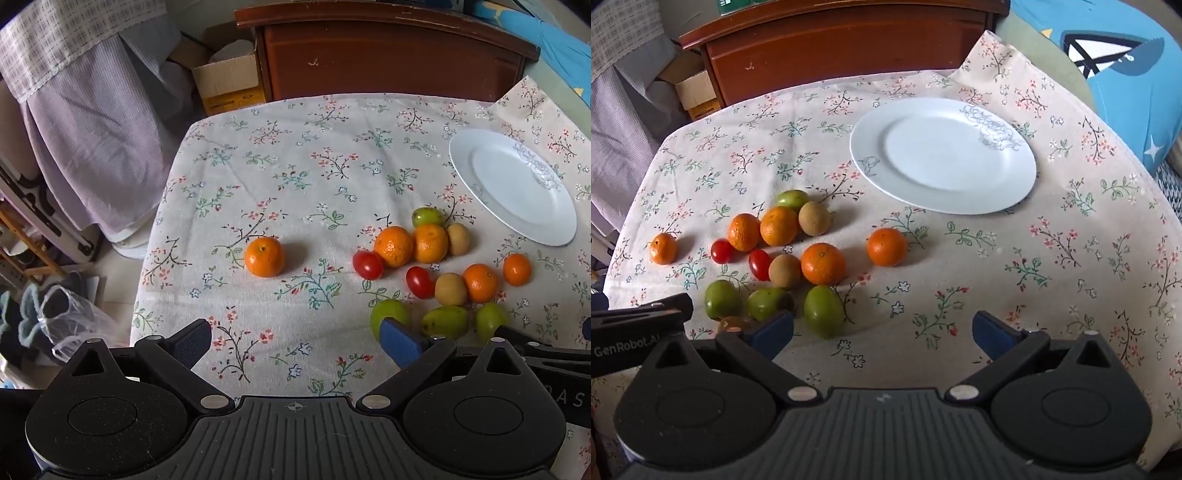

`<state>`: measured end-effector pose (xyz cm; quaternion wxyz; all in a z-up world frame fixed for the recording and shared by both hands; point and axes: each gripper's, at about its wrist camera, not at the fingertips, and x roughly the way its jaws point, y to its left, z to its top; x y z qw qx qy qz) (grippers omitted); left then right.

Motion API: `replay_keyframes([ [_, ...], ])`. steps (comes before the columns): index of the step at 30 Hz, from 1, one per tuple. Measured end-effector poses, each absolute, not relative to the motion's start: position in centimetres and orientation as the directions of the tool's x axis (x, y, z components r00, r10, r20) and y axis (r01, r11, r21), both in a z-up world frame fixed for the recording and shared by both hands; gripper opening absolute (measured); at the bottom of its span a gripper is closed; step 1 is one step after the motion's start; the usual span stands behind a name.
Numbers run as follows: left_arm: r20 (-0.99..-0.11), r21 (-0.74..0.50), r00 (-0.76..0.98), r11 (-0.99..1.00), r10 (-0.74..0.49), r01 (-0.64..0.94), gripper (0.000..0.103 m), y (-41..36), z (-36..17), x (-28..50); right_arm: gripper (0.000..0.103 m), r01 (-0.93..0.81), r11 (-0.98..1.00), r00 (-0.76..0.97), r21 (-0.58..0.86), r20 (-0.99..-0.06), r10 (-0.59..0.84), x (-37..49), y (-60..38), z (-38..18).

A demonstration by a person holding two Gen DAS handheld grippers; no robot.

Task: Organize fruits

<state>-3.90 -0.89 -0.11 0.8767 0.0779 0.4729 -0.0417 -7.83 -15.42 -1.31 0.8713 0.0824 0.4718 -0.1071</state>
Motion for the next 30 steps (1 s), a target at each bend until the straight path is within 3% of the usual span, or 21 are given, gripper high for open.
replay_keyframes([
  [30,-0.83,0.116,0.558,0.981,0.011,0.154,0.098,-0.91,-0.08,-4.28,0.102,0.241,0.969,0.562,0.056,-0.822,-0.093,-7.92,-15.19,-0.99],
])
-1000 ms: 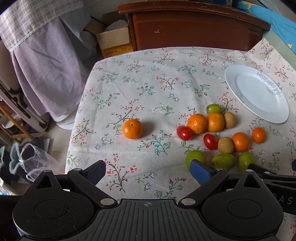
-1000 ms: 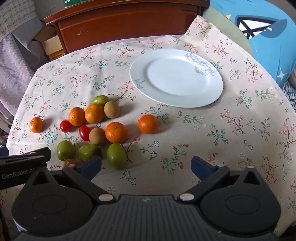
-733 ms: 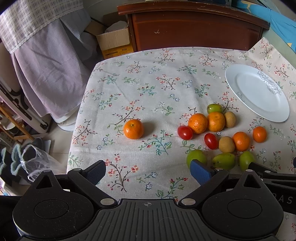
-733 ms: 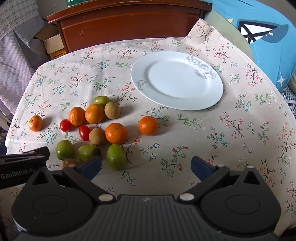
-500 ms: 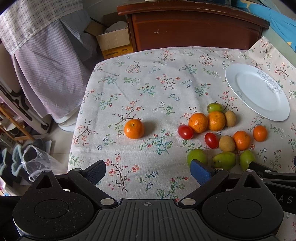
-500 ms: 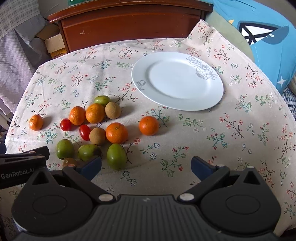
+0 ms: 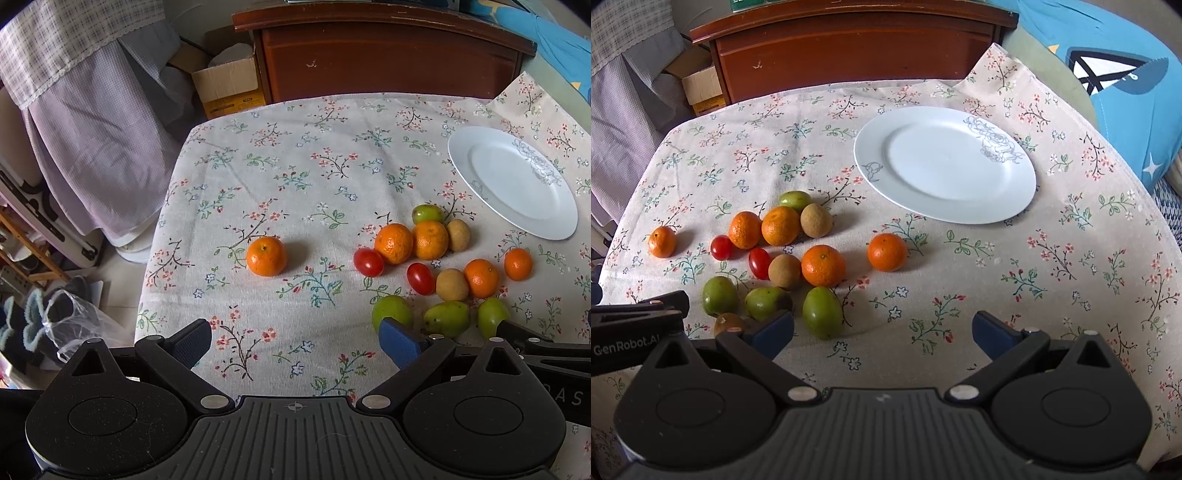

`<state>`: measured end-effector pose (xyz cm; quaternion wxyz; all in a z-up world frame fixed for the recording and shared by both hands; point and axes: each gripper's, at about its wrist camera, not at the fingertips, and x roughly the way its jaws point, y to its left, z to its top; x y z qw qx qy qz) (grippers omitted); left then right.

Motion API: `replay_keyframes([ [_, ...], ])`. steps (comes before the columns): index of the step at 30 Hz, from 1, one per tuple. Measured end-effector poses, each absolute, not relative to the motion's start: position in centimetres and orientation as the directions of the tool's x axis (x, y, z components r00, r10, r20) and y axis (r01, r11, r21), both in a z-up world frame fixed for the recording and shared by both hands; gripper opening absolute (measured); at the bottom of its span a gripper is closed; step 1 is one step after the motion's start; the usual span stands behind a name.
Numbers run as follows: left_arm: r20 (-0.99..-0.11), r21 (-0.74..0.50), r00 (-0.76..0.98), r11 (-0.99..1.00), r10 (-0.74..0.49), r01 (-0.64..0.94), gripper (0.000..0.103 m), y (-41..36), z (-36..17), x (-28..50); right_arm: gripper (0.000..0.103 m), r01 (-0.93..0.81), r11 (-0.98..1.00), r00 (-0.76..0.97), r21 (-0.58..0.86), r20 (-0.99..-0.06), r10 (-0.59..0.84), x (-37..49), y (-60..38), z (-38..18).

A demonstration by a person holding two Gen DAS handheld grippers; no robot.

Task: Organize fruits

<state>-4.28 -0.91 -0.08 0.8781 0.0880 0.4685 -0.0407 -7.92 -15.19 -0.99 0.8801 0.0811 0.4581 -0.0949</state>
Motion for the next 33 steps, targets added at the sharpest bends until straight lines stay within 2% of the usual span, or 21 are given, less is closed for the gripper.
replay_keyframes([
  [33,-0.826,0.105,0.564,0.979,-0.013,0.175,0.098,-1.37,-0.13,-4.77,0.102,0.229,0.97,0.557,0.082,-0.828,-0.061,-8.39,-15.63,-0.82],
])
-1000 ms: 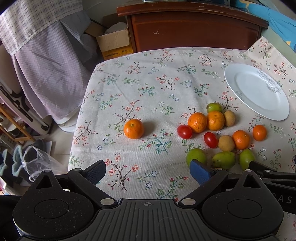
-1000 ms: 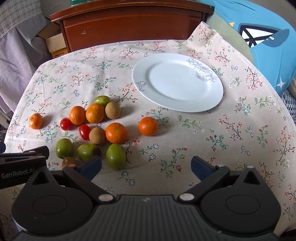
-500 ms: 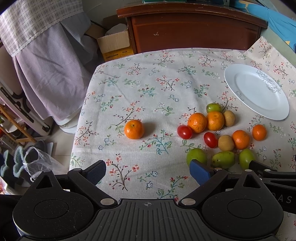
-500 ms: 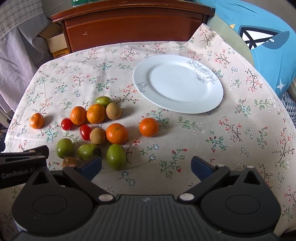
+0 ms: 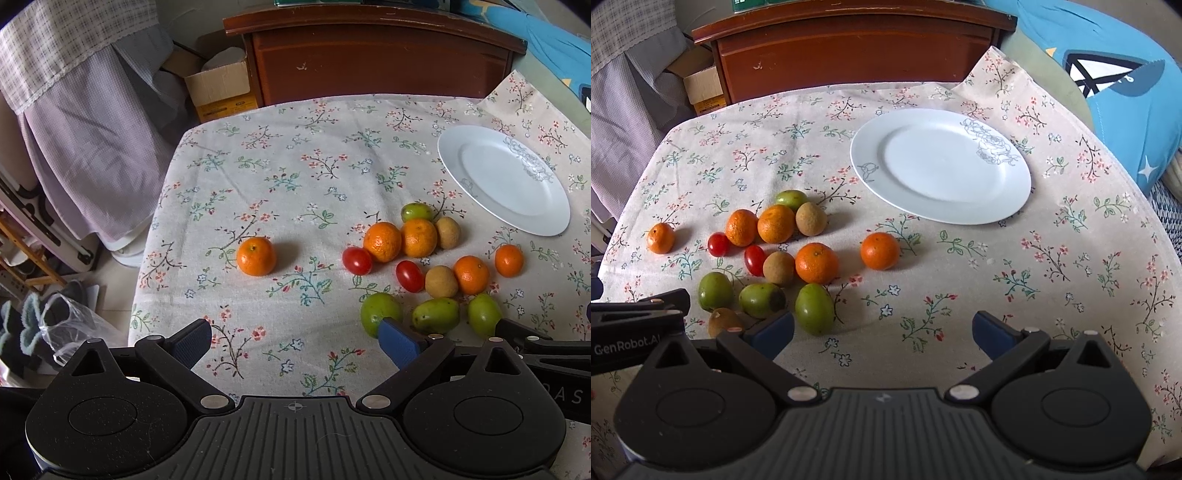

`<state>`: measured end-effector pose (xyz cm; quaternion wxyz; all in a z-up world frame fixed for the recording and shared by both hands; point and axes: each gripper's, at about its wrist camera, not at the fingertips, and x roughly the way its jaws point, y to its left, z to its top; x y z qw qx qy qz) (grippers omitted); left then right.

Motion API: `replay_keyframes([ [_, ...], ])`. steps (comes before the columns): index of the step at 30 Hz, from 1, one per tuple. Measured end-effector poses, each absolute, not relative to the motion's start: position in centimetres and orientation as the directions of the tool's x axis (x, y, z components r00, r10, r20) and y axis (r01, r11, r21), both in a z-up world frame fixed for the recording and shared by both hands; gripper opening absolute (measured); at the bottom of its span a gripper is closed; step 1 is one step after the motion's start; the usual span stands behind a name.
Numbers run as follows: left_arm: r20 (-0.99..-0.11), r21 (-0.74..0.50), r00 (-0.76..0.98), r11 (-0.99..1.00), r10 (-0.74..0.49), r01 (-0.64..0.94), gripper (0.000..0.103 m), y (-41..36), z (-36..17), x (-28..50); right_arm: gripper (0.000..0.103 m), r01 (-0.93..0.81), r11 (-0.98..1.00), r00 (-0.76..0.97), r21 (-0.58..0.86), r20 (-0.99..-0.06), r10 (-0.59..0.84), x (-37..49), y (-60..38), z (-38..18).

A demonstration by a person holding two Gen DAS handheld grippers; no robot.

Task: Organize fruits

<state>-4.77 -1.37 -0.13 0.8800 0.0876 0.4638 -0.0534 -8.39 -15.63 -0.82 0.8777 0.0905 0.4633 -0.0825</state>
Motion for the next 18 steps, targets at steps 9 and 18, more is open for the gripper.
replay_keyframes([
  [9,-0.826,0.051,0.557,0.973,-0.085,0.224,0.098,-1.7,-0.2,-5.0,0.102,0.22,0.967,0.621,0.126,-0.783,-0.04,-9.2,-17.9,-0.5],
  [18,-0.829,0.029,0.543,0.96,-0.132,0.278,0.098,-1.8,-0.9,-5.7,0.1,0.288,0.938,0.637,0.195,-0.77,-0.035,-10.8,-22.4,-1.2],
])
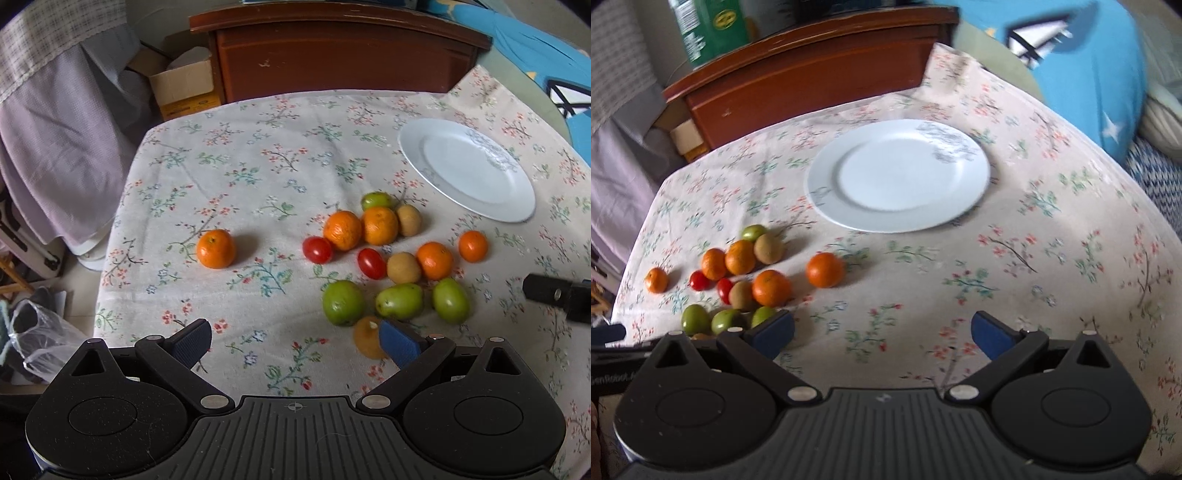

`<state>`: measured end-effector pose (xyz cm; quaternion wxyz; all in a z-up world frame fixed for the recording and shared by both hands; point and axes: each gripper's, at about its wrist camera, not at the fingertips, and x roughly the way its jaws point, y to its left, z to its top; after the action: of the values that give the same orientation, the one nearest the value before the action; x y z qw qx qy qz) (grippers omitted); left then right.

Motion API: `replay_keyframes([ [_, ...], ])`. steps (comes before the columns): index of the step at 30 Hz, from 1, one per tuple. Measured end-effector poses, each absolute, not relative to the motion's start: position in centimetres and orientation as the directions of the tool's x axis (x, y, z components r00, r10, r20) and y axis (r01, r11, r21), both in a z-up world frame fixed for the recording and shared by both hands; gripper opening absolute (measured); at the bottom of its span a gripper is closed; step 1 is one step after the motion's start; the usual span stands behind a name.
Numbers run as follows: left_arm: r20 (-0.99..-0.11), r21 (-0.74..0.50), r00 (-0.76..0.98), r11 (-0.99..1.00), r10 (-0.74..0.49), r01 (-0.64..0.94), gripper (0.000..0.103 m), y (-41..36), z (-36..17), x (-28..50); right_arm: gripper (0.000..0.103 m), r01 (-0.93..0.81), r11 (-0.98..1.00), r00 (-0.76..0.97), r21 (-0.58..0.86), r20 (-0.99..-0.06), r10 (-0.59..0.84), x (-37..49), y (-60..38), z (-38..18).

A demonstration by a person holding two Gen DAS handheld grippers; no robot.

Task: Organize fruits
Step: 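Grasp the brown kiwi with the left gripper while the right gripper grasps a green plum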

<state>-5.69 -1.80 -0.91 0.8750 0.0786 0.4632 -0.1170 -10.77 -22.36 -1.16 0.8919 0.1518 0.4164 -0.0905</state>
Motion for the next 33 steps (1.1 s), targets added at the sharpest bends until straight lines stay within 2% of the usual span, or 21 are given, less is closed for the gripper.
replay_keyframes([
  [11,-0.817,0.012,0.548,0.945,-0.179,0.326,0.097,-1.4,-2.0,-6.9,0.087,0.26,0.939,0.651,0.223,-0.759,0.0,-11.7,-23.1,-1.8],
  [17,-0.791,-0.017,0.567,0.934,-0.232,0.358,0.092,-1.6,-1.9,-7.0,0.078,0.214,0.93,0.664,0.297,-0.743,0.084,-11.4,-22.5,-2.1],
  [23,-0.787,-0.031,0.553,0.913,-0.273,0.407,0.079,-2.8,-2.5,-7.2,0.073,0.174,0.934,0.684,0.311,-0.721,0.113,-10.9,-21.5,-2.2],
  [25,-0.784,-0.028,0.553,0.906,-0.281,0.422,0.067,-3.1,-2.8,-7.2,0.065,0.158,0.931,0.682,0.329,-0.718,0.139,-10.7,-21.3,-2.4],
  [27,-0.785,-0.025,0.55,0.902,-0.285,0.432,0.062,-3.4,-3.0,-7.2,0.061,0.135,0.93,0.681,0.341,-0.714,0.163,-10.5,-20.9,-2.5],
  [30,-0.789,-0.037,0.538,0.897,-0.297,0.44,0.044,-3.5,-3.3,-7.1,0.053,0.093,0.933,0.684,0.347,-0.704,0.193,-10.2,-20.1,-2.7],
  [33,-0.785,-0.034,0.542,0.894,-0.301,0.448,0.043,-3.5,-3.5,-7.1,0.044,0.055,0.931,0.677,0.36,-0.699,0.23,-9.8,-19.4,-3.0],
])
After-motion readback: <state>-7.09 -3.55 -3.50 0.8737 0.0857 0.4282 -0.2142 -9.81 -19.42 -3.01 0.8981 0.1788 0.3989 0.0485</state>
